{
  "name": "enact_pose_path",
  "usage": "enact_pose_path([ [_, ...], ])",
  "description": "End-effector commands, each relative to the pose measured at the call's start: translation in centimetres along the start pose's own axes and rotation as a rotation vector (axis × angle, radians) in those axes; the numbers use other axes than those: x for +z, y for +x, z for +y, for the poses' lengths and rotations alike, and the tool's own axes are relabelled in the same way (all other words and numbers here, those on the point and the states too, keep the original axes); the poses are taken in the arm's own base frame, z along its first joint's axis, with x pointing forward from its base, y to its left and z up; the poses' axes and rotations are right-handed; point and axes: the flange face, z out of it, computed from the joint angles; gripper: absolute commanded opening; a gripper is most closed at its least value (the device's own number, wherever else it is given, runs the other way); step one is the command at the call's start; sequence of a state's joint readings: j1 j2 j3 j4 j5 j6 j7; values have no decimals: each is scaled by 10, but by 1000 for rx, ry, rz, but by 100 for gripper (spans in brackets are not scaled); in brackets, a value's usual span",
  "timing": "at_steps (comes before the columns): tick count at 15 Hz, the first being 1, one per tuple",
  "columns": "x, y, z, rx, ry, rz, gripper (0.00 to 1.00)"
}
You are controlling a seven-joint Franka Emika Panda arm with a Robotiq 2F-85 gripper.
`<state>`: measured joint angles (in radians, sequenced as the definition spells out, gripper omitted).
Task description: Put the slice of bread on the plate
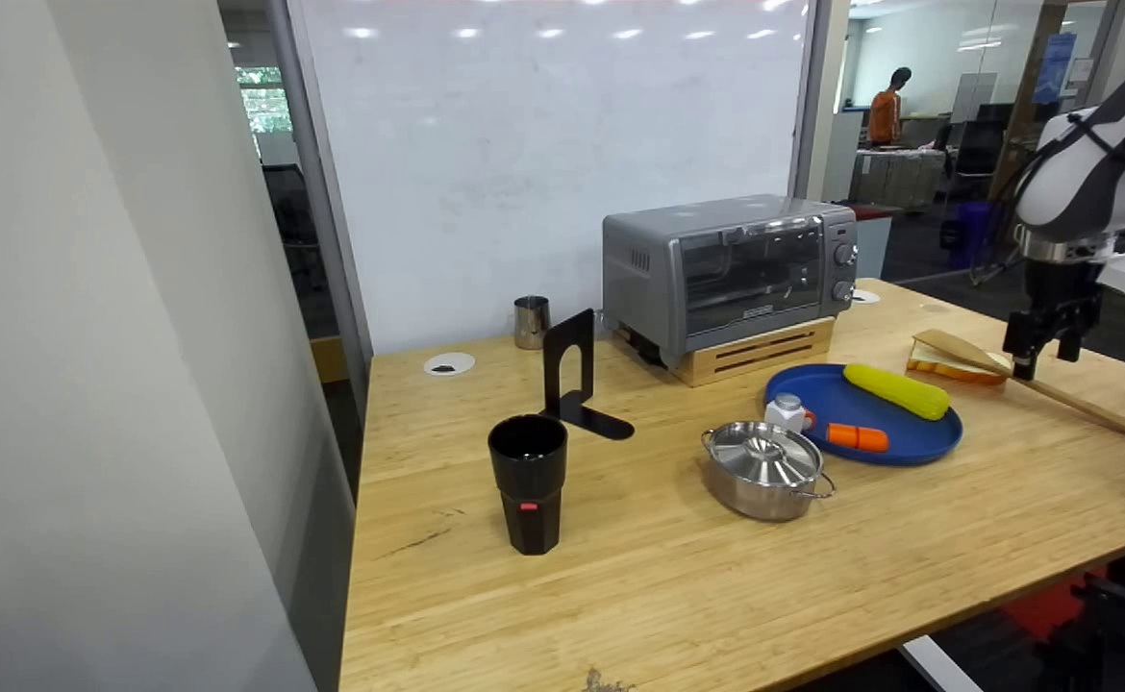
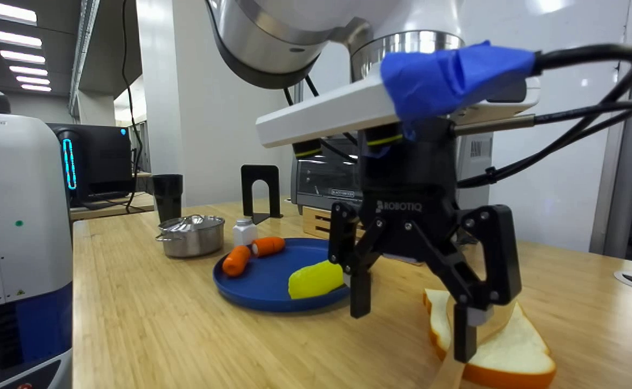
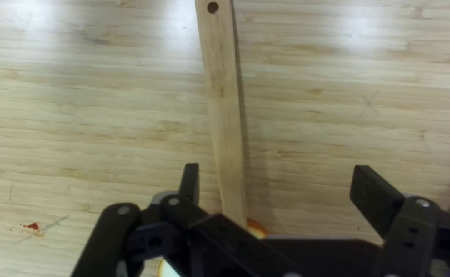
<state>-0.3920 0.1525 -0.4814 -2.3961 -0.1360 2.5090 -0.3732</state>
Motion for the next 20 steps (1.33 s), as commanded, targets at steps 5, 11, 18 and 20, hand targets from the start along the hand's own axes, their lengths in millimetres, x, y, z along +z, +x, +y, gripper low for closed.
enact_pose_path([
  [5, 13, 10, 10, 8, -18, 23, 100],
  [11, 26, 15, 24, -10, -31, 32, 100],
  [18, 37, 20, 19, -54, -49, 50, 75],
  [20, 36, 20, 19, -58, -53, 60, 66],
])
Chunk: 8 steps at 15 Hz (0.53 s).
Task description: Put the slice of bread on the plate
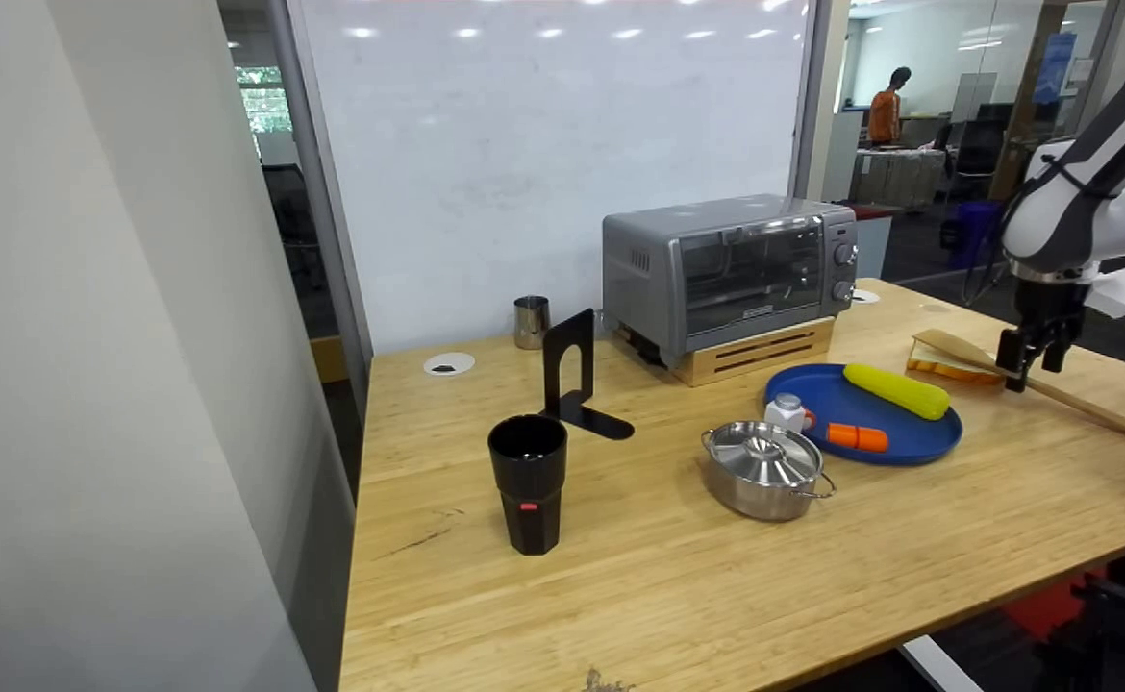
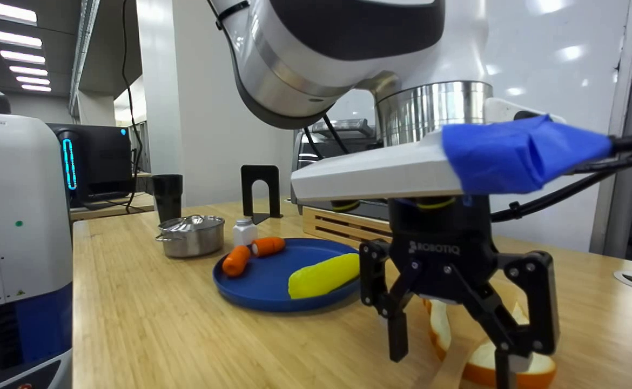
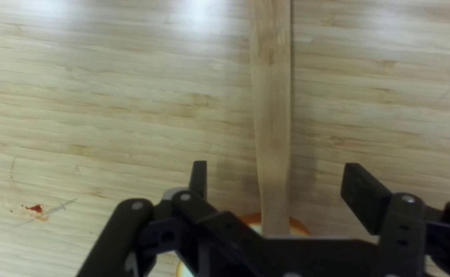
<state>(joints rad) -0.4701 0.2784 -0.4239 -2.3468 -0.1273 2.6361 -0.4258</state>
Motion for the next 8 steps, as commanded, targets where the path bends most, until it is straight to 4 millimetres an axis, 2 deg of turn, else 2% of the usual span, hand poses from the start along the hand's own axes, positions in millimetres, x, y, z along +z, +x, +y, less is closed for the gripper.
enact_pose_path([
  [1, 4, 2, 4, -17, -6, 29, 57],
  [8, 2, -3, 10, -3, -12, 49, 9],
])
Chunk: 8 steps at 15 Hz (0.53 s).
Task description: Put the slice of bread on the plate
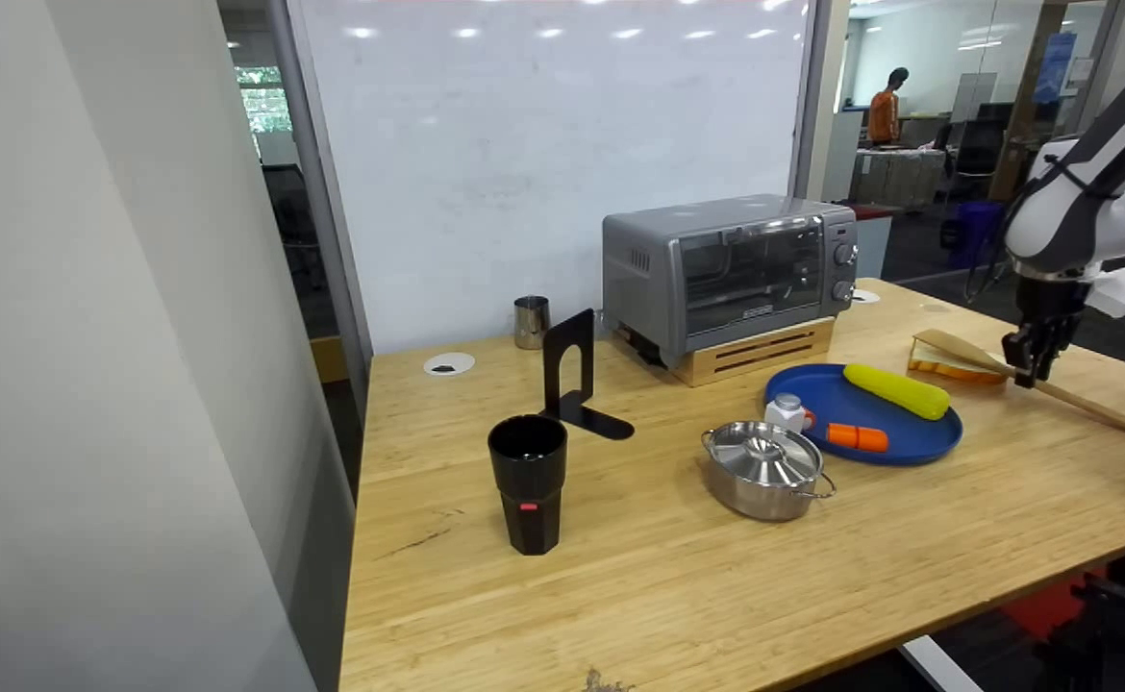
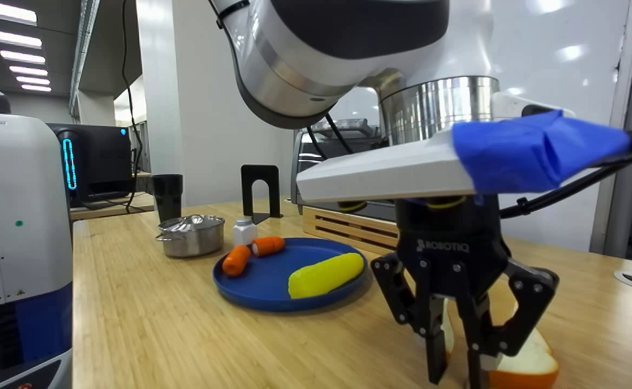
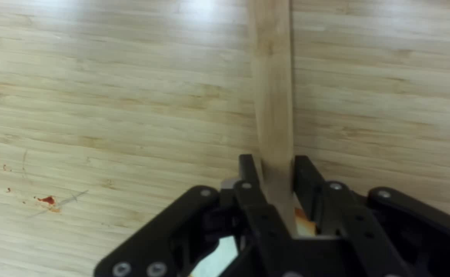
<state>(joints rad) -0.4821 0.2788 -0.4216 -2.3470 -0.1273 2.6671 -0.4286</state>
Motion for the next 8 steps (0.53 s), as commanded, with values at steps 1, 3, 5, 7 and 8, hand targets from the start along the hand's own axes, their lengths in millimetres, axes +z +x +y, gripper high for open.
enact_pose_path([
  [1, 4, -4, 6, -7, 0, 25, 2],
  [3, 3, -7, 10, 0, -2, 30, 5],
  [5, 1, -11, 12, 5, -7, 38, 5],
  [7, -3, -13, 12, 8, -15, 54, 5],
  [8, -7, -15, 10, 3, -25, 68, 5],
])
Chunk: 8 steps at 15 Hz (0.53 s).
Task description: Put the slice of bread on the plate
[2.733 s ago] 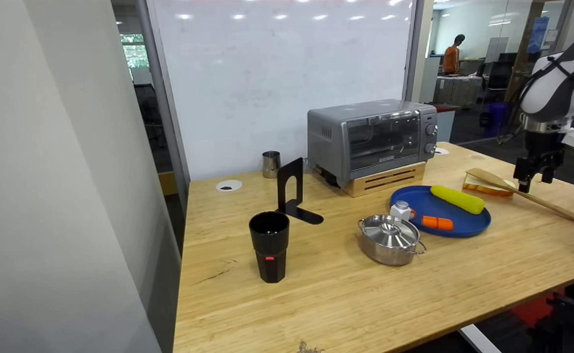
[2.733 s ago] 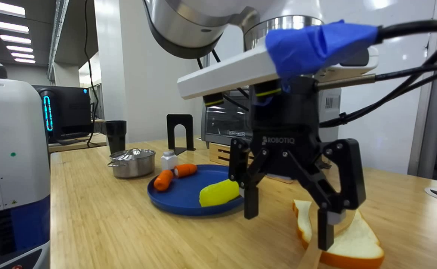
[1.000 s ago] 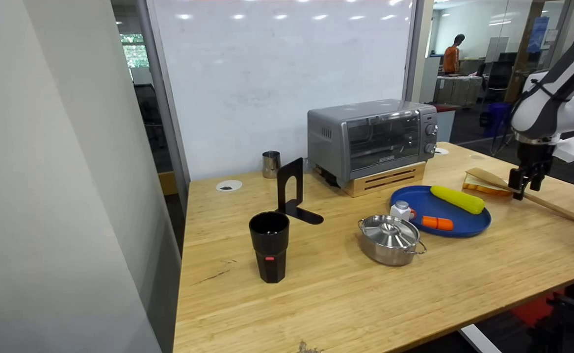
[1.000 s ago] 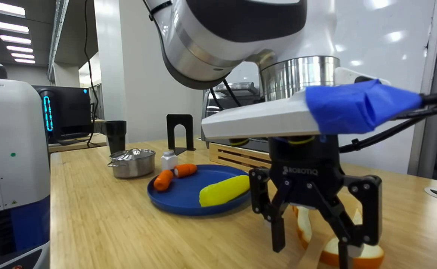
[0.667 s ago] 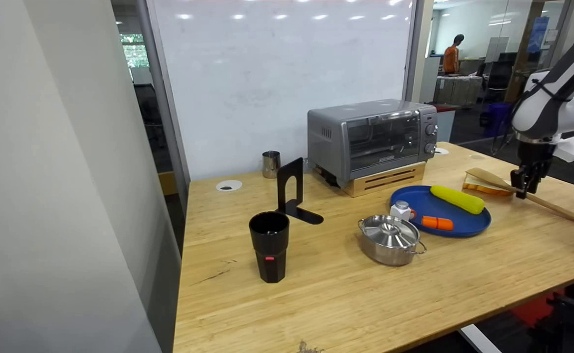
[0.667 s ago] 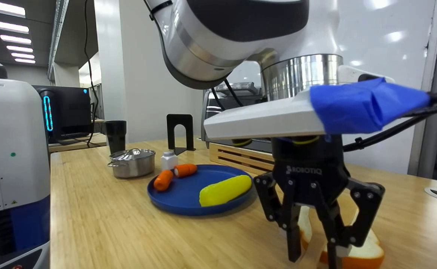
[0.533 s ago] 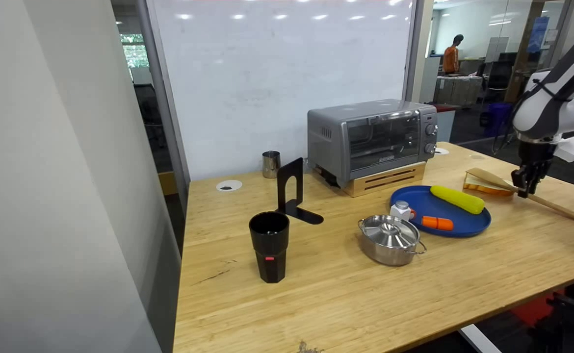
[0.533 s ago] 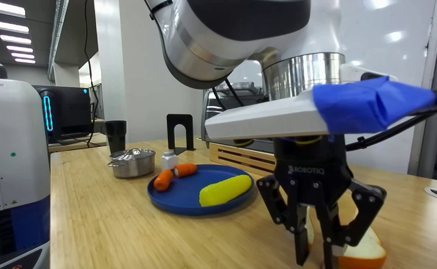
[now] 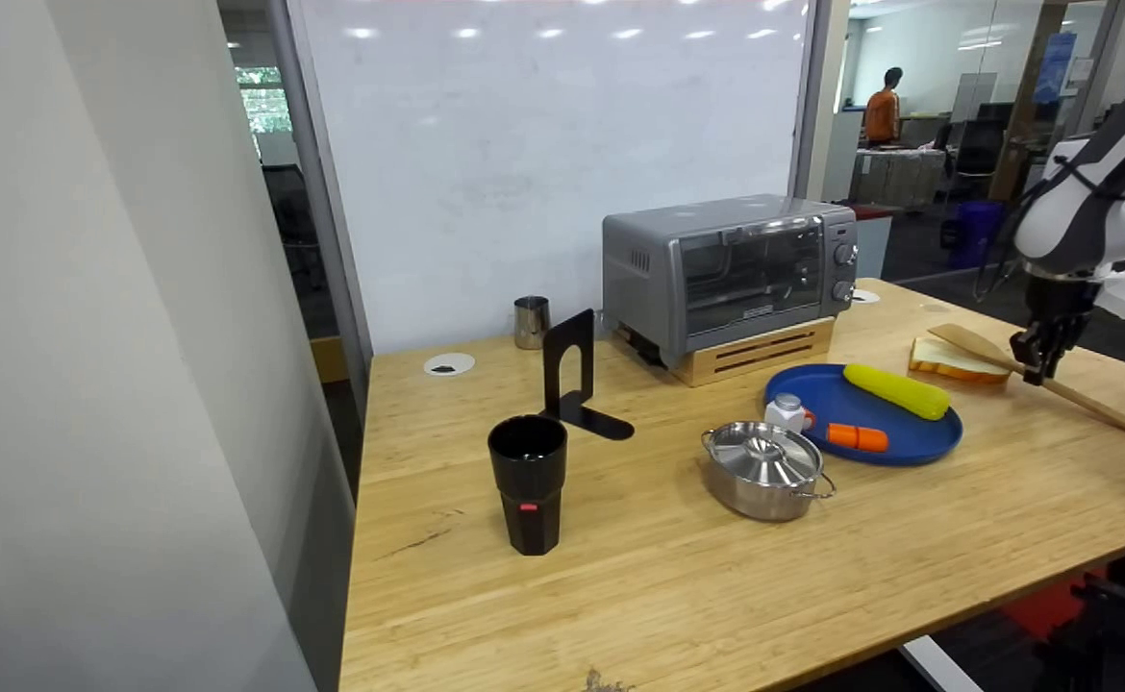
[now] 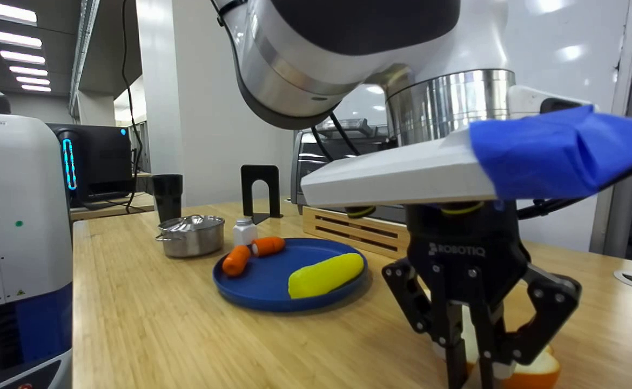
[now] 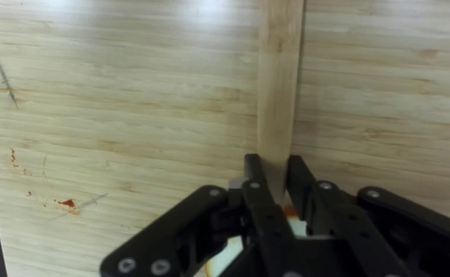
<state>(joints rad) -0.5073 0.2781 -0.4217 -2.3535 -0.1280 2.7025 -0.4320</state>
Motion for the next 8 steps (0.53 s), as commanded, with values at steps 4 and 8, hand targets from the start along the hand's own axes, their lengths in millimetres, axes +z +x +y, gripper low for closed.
enact_pose_path([
  [4, -29, -13, -14, -68, -46, 102, 5],
  [8, -52, -23, -37, -157, -47, 118, 5],
])
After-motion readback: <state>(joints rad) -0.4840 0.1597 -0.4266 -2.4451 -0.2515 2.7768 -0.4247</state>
